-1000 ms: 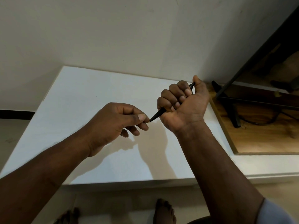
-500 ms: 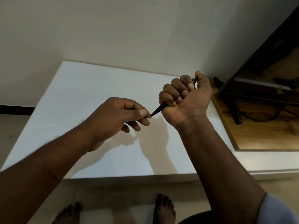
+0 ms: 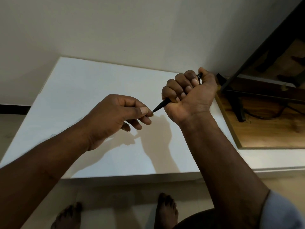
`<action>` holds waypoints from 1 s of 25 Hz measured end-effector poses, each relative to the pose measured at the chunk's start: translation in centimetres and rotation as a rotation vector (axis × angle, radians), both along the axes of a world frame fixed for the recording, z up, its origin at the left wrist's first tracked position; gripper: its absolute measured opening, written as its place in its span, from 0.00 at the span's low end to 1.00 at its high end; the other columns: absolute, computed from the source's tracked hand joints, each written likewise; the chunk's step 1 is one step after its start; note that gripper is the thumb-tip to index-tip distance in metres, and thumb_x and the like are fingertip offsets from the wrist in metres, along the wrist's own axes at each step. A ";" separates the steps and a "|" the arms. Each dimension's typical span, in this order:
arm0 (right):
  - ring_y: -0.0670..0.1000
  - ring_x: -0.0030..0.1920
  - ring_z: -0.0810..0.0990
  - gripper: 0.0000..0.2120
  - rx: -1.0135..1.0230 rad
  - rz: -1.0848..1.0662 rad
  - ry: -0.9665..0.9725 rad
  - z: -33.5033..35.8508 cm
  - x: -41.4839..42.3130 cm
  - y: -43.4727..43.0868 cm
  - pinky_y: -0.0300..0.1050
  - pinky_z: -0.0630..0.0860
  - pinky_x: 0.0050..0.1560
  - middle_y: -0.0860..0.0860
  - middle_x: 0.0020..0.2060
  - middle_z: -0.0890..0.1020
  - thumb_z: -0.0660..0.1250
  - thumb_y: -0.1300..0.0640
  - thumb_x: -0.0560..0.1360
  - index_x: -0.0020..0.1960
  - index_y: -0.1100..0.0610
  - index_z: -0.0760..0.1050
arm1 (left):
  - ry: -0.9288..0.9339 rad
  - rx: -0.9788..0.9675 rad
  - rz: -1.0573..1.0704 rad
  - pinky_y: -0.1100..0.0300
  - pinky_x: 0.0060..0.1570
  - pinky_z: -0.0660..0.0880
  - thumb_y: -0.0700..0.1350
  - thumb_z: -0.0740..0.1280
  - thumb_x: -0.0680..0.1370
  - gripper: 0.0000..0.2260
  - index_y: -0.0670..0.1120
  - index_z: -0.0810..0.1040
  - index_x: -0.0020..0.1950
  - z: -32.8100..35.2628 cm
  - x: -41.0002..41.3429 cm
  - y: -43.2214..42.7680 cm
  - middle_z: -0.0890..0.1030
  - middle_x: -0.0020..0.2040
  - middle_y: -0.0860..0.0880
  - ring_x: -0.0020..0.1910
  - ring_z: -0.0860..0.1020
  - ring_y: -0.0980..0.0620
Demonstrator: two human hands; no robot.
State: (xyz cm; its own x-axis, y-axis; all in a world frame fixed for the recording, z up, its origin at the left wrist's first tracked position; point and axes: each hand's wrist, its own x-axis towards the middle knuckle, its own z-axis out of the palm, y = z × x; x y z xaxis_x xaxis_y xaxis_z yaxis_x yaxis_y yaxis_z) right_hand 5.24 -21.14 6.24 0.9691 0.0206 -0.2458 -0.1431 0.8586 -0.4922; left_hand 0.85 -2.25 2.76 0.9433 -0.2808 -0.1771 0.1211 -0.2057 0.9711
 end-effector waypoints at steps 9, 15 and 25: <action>0.46 0.20 0.55 0.23 0.027 -0.016 -0.010 -0.1 0.0 -0.1 0.37 0.54 0.22 0.46 0.23 0.59 0.57 0.46 0.80 0.29 0.53 0.61 | 0.003 0.000 -0.005 0.53 0.44 0.76 0.45 0.67 0.82 0.10 0.51 0.89 0.49 0.1 -0.1 -0.1 0.90 0.47 0.49 0.42 0.86 0.51; 0.46 0.20 0.55 0.24 0.036 -0.016 -0.011 -0.2 -0.1 0.0 0.37 0.53 0.22 0.46 0.23 0.59 0.58 0.43 0.81 0.29 0.53 0.61 | 0.000 0.005 -0.007 0.54 0.44 0.76 0.44 0.68 0.82 0.09 0.51 0.89 0.50 0.1 -0.1 -0.1 0.90 0.47 0.50 0.41 0.86 0.52; 0.47 0.20 0.54 0.24 0.028 -0.036 0.004 -0.1 -0.2 0.1 0.37 0.52 0.23 0.46 0.23 0.58 0.57 0.44 0.80 0.29 0.52 0.60 | 0.006 -0.004 -0.008 0.54 0.43 0.76 0.44 0.70 0.81 0.08 0.52 0.89 0.49 0.1 -0.1 -0.1 0.90 0.47 0.50 0.41 0.86 0.53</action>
State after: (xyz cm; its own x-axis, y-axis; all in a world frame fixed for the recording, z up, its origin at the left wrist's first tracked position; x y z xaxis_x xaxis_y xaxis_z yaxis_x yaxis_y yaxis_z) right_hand 5.07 -21.02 6.15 0.9682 -0.0070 -0.2499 -0.1142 0.8768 -0.4671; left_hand 0.74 -2.36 2.84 0.9401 -0.2887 -0.1816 0.1254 -0.2024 0.9712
